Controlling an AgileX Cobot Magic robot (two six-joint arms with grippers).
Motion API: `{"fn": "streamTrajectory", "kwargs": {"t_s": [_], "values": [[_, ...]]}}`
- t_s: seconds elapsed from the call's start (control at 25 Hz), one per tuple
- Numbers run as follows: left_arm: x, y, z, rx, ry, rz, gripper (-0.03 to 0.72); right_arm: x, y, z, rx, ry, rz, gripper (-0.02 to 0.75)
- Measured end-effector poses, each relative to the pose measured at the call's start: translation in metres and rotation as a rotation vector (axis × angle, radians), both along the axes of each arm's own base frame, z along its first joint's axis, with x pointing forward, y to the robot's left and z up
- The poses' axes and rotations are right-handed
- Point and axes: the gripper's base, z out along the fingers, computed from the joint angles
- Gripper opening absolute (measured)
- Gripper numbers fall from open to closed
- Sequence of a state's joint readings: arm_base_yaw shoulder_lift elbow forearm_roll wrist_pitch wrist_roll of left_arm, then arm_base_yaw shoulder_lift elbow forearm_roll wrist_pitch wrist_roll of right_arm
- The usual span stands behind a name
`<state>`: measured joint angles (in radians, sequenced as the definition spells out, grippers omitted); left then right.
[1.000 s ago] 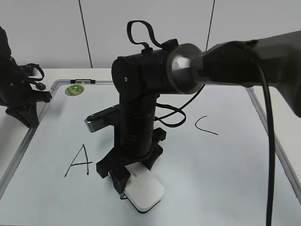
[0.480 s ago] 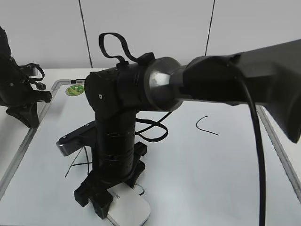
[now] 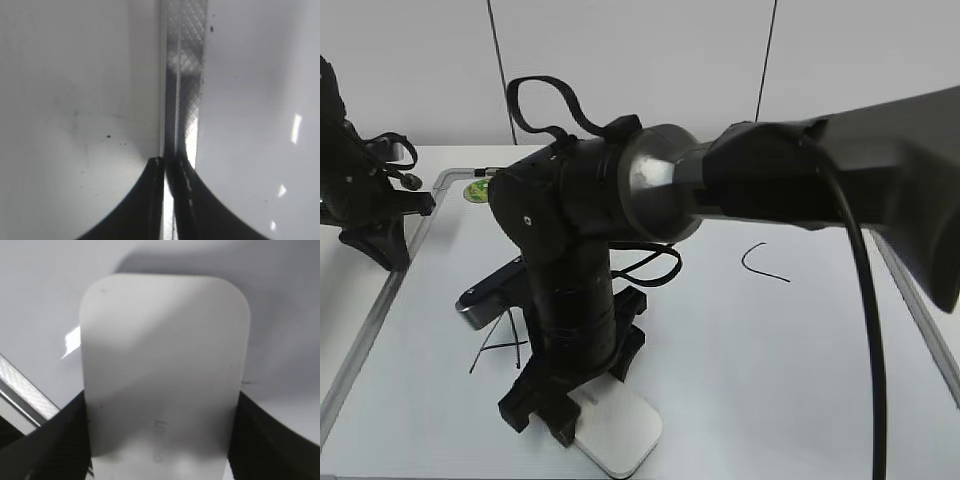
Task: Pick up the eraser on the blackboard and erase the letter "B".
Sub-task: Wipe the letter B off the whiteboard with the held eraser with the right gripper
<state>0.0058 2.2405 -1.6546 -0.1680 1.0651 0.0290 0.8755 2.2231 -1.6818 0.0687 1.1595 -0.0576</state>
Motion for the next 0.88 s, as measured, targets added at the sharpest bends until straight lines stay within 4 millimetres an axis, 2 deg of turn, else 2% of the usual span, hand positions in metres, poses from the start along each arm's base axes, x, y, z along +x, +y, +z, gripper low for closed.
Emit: {"fn": "streamTrajectory", "kwargs": {"t_s": [0.64,0.88], "values": [[0.0,-0.001,0.0,-0.013,0.0,0.007,0.024,0.019,-0.017,0.002,-0.162,-0.186,-0.098,0.522],[0.0,-0.001,0.0,-0.013,0.0,0.007,0.024,0.046,-0.043,0.003,-0.203,-0.223,-0.206,0.521]]}}
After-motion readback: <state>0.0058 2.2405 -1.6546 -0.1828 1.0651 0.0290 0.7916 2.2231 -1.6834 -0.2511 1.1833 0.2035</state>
